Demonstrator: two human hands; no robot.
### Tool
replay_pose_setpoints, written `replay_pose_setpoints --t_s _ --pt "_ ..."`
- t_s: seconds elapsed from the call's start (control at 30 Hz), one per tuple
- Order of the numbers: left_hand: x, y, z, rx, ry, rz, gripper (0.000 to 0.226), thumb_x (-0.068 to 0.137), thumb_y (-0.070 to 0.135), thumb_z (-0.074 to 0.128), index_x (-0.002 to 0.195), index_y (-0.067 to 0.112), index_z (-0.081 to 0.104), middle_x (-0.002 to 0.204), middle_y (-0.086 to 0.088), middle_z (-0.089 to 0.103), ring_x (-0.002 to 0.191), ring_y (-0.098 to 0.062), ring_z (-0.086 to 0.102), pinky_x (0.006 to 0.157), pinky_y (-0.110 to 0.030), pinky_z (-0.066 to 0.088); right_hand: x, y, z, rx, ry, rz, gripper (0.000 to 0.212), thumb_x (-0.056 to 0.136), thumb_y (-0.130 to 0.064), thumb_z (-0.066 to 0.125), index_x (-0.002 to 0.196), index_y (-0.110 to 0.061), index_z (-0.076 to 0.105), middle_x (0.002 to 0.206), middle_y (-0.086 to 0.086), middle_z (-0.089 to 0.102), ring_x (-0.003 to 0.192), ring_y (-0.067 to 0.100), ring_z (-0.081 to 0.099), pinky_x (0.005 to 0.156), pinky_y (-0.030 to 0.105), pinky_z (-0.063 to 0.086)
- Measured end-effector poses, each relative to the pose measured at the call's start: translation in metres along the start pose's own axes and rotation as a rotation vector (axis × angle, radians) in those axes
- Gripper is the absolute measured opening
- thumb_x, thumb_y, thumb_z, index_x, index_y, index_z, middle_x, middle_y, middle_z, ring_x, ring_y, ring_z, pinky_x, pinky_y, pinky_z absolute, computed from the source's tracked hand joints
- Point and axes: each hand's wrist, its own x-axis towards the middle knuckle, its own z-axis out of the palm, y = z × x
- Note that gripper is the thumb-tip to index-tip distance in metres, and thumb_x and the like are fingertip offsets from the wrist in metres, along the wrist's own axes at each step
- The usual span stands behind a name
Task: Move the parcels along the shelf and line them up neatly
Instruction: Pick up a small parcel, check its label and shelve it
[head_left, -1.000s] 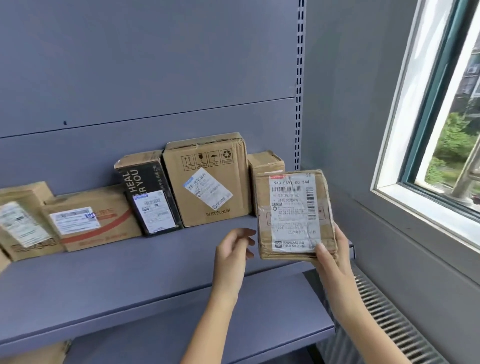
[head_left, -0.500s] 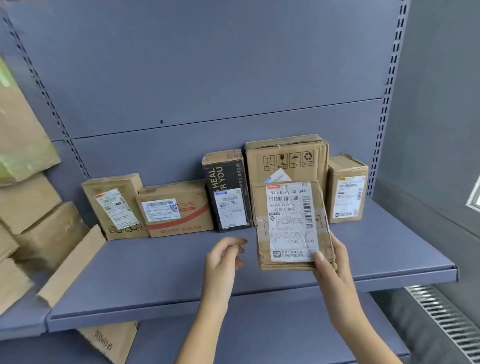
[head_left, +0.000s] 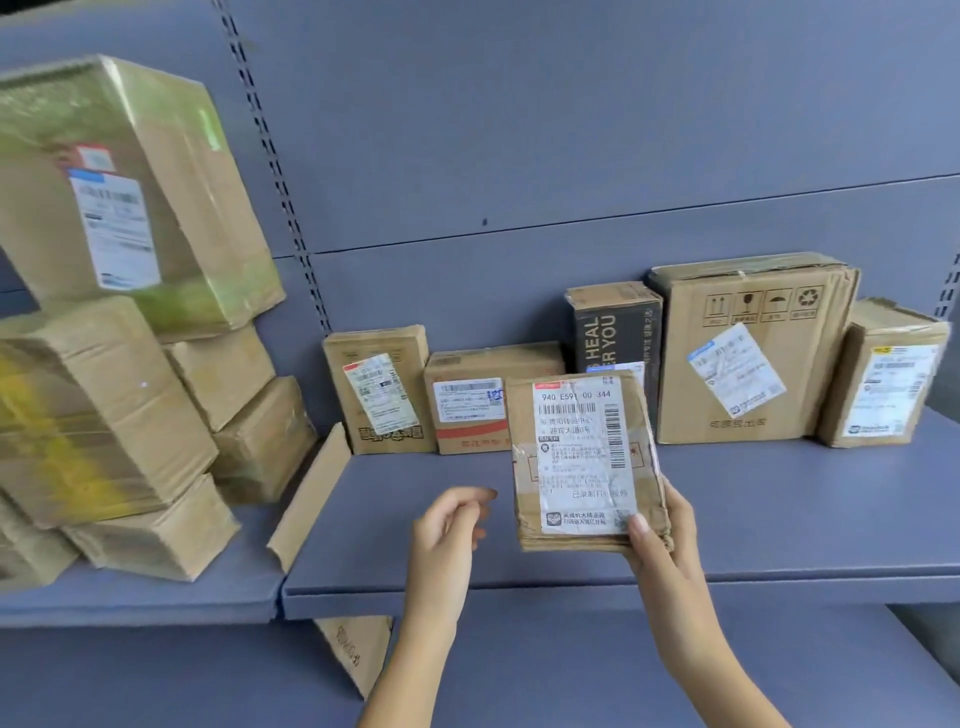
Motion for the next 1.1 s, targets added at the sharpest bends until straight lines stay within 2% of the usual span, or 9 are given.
replay_pose_setpoints --t_s 0.1,0.2,0.33,0.47,0.57,0.73,0.83,0.9,1.1 --pt "-0.005 -0.004 -0.027 -0.007 0.009 0.010 0.036 0.097 0.003 0.041 0.087 0.020 0.071 0.082 0.012 0.071 0.075 0.003 0.061 0.067 -0.007 0.045 -0.007 0.012 0.033 -0.015 -0.055 0.034 0.066 0.066 -0.062 0.064 0.127 -0.051 0.040 0.134 -0.018 0.053 0.124 0.001 0.051 0.107 0.033 0.039" --pt "-0.008 -0.007 -0.052 -0.014 0.038 -0.013 0.034 0.100 0.011 0.039 0.093 0.023 0.071 0.085 0.013 0.073 0.084 -0.002 0.064 0.078 -0.016 0.046 -0.009 0.023 0.061 -0.075 -0.126 0.087 0.070 0.074 -0.059 0.058 0.137 -0.048 0.029 0.147 -0.020 0.037 0.133 -0.005 0.038 0.100 0.018 0.037" --pt "-0.004 -0.016 -0.083 -0.029 0.086 -0.072 0.035 0.100 0.020 0.036 0.103 0.029 0.071 0.102 0.009 0.072 0.099 -0.004 0.065 0.085 -0.023 0.046 -0.005 0.040 0.092 -0.416 -0.208 0.041 0.057 0.097 -0.041 0.043 0.138 -0.050 0.004 0.153 -0.019 0.008 0.142 -0.001 0.003 0.119 0.031 0.008" --pt "-0.004 -0.030 -0.098 -0.019 0.110 -0.123 0.032 0.102 0.025 0.034 0.107 0.029 0.066 0.108 0.004 0.069 0.105 -0.010 0.063 0.096 -0.034 0.048 -0.002 0.057 0.114 -0.698 -0.239 -0.072 0.065 0.091 -0.065 0.034 0.142 -0.045 0.001 0.138 -0.011 0.016 0.134 0.017 0.017 0.107 0.026 0.010" --pt "-0.007 -0.039 -0.103 -0.007 0.139 -0.136 0.030 0.102 0.030 0.033 0.105 0.029 0.063 0.101 0.013 0.069 0.105 -0.010 0.062 0.099 -0.038 0.046 -0.003 0.065 0.119 -0.843 -0.214 -0.070 0.070 0.088 -0.056 0.040 0.147 -0.039 0.007 0.134 -0.005 0.023 0.127 0.022 0.025 0.100 0.029 0.018" --pt "-0.010 -0.041 -0.104 0.024 0.203 -0.089 0.033 0.103 0.026 0.030 0.095 0.034 0.061 0.097 0.019 0.064 0.092 0.013 0.057 0.078 -0.008 0.042 -0.020 0.063 0.128 -0.609 -0.168 -0.058 0.066 0.096 -0.031 0.050 0.144 -0.042 0.006 0.129 -0.015 0.037 0.123 -0.003 0.038 0.101 0.026 0.039" --pt "-0.007 -0.041 -0.105 0.133 0.336 0.002 0.045 0.094 0.036 0.028 0.072 0.019 0.063 0.074 0.009 0.067 0.078 -0.002 0.061 0.081 -0.037 0.049 -0.031 0.061 0.132 -0.525 -0.195 0.034 0.052 0.096 -0.036 0.045 0.138 -0.047 0.016 0.131 -0.024 0.045 0.123 -0.012 0.040 0.085 0.011 0.041" --pt "-0.006 -0.043 -0.106 0.083 0.364 -0.039 0.041 0.100 0.025 0.032 0.069 0.022 0.060 0.074 0.006 0.062 0.076 0.006 0.059 0.074 -0.029 0.046 -0.034 0.062 0.136 -0.526 -0.247 0.053 0.042 0.098 -0.037 0.042 0.125 -0.058 0.018 0.131 -0.031 0.042 0.123 -0.016 0.039 0.083 0.007 0.038" --pt "0.000 -0.071 -0.117 0.018 0.254 -0.147 0.037 0.099 0.036 0.028 0.122 0.033 0.058 0.124 0.010 0.055 0.120 -0.001 0.047 0.110 -0.035 0.034 -0.028 0.070 0.149 -0.605 -0.350 0.074 0.047 0.100 -0.038 0.035 0.142 -0.050 0.018 0.143 -0.032 0.034 0.126 -0.017 0.033 0.091 0.010 0.033"
